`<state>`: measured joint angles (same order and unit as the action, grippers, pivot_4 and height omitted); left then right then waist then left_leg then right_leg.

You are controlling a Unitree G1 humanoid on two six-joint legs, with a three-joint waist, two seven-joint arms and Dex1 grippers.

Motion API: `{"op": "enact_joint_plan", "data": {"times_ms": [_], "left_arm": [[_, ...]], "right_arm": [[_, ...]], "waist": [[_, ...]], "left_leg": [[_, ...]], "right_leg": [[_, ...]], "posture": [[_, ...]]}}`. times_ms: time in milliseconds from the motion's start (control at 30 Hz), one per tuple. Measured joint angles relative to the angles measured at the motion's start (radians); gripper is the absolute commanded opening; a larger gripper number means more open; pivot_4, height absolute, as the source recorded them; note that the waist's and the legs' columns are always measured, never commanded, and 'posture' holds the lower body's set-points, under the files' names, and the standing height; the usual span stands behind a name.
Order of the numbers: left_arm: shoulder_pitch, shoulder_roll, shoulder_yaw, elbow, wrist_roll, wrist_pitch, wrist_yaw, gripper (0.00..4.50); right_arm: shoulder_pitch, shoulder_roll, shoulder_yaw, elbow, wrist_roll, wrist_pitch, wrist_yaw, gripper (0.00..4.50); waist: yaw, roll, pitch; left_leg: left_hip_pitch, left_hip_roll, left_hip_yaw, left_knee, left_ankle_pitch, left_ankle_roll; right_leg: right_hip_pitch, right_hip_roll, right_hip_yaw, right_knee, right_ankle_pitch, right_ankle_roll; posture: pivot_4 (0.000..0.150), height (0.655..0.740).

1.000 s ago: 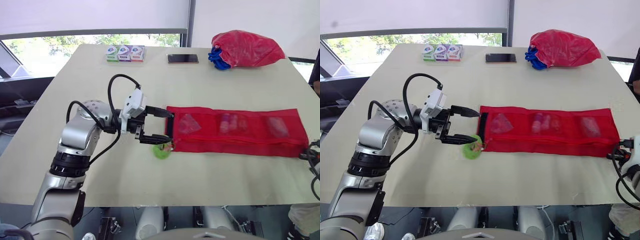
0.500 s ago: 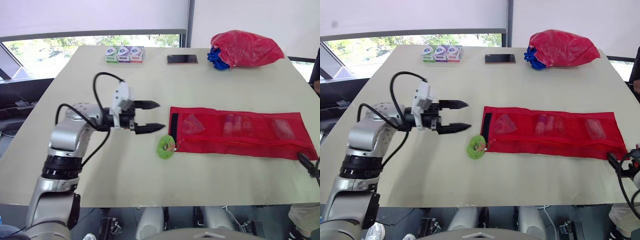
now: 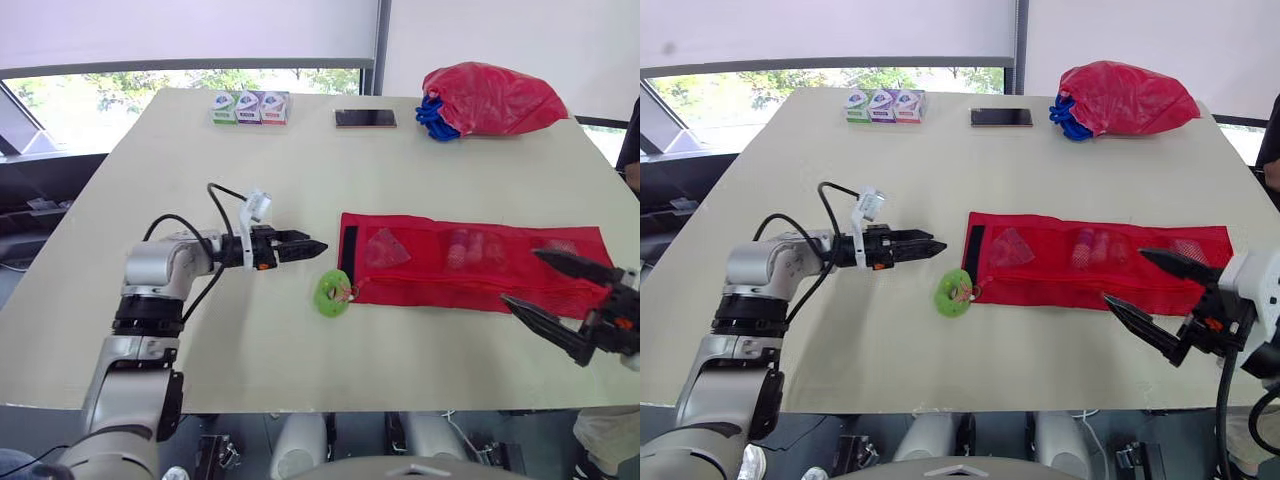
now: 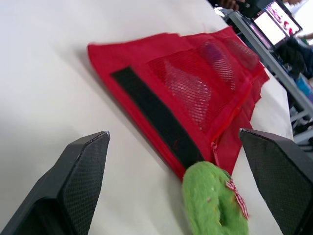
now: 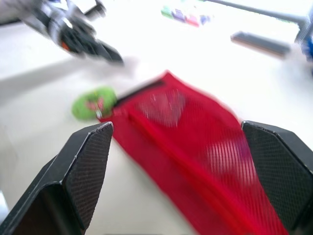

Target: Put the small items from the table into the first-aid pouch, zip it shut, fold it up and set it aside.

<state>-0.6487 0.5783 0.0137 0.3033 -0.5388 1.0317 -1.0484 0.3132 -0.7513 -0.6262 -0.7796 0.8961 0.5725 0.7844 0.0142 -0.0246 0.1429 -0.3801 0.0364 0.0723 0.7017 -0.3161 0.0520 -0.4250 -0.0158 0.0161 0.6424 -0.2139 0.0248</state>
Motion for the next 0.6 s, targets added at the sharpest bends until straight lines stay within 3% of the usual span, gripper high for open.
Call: {"op": "enact_joint_plan", "data": {"times_ms": [333,600], "left_arm": [[-0.121,-0.103,-0.024,0.131,-0.006,0.182,0.103,4.50],[-0.141,-0.114,-0.019,0.197,-0.065,0.336,0.040,4.50]], "right_arm": [[-0.213,-0.061,0.189,-0.030,0.057,0.020,-0.072,4.48],[-0.251,-0.058,0.242,-0.024,0.052,0.013,-0.079,4.48]], "waist": [[0.000,-0.001,0.000],[0.001,0.000,-0.001]], "left_leg": [[0.001,0.000,0.000,0.000,0.000,0.000],[0.001,-0.001,-0.001,0.000,0.000,0.000]], "right_leg": [[0.001,0.000,0.000,0.000,0.000,0.000],[0.002,-0.001,0.000,0.000,0.000,0.000]], "posture": [[0.150,0.7400],[0.150,0.7400]]}}
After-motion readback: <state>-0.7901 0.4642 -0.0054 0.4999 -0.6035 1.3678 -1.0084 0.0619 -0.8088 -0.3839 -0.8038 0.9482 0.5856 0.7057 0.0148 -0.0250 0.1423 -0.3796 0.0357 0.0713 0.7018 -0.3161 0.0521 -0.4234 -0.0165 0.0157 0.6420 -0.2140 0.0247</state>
